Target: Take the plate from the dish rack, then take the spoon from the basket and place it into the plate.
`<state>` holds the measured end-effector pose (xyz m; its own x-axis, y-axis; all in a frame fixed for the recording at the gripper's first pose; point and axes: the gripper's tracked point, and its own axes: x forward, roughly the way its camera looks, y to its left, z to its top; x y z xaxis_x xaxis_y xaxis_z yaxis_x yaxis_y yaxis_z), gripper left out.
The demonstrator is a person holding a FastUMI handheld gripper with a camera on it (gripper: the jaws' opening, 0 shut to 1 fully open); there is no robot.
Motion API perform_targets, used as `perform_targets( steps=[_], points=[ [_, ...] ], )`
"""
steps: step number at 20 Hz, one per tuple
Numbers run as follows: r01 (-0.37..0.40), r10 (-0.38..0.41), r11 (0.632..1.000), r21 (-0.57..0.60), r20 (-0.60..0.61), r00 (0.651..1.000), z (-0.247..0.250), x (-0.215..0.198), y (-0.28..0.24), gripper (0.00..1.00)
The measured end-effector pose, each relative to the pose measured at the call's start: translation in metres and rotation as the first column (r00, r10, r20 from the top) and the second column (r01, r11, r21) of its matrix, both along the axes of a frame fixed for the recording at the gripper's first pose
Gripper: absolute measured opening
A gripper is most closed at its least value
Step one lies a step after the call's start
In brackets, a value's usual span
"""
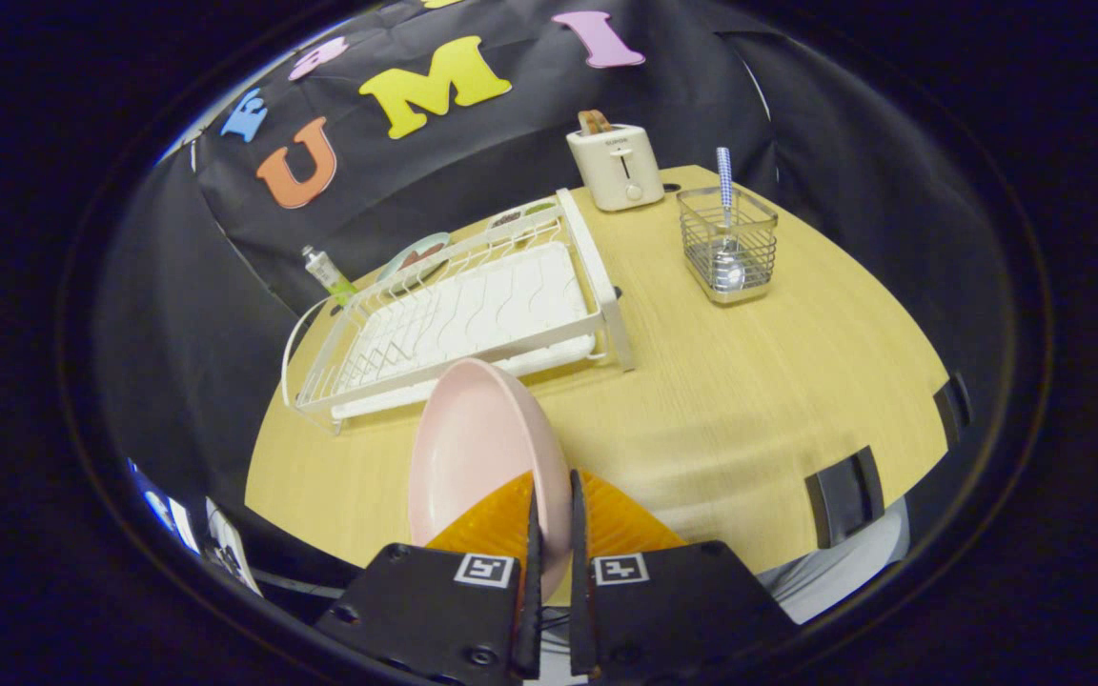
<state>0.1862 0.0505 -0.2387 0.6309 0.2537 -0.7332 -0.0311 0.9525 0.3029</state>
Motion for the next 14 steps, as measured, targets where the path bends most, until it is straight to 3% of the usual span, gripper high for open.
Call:
perform_targets(
  steps=[5,9,12,14],
  points=[
    [-0.006,0.006,1.000,0.023,0.002,1.000,-0.015,0.002,-0.011,0.20],
    [-0.009,0.011,1.000,-0.016,0.088,0.996,-0.013,0.009,-0.020,0.25],
    [-0.017,0.018,1.000,-0.004,0.145,0.989,-0.007,0.012,-0.023,0.41],
    [0.024,-0.014,0.999,-0.039,0.240,0.971,0.004,0.020,-0.036,0.55]
  ],
)
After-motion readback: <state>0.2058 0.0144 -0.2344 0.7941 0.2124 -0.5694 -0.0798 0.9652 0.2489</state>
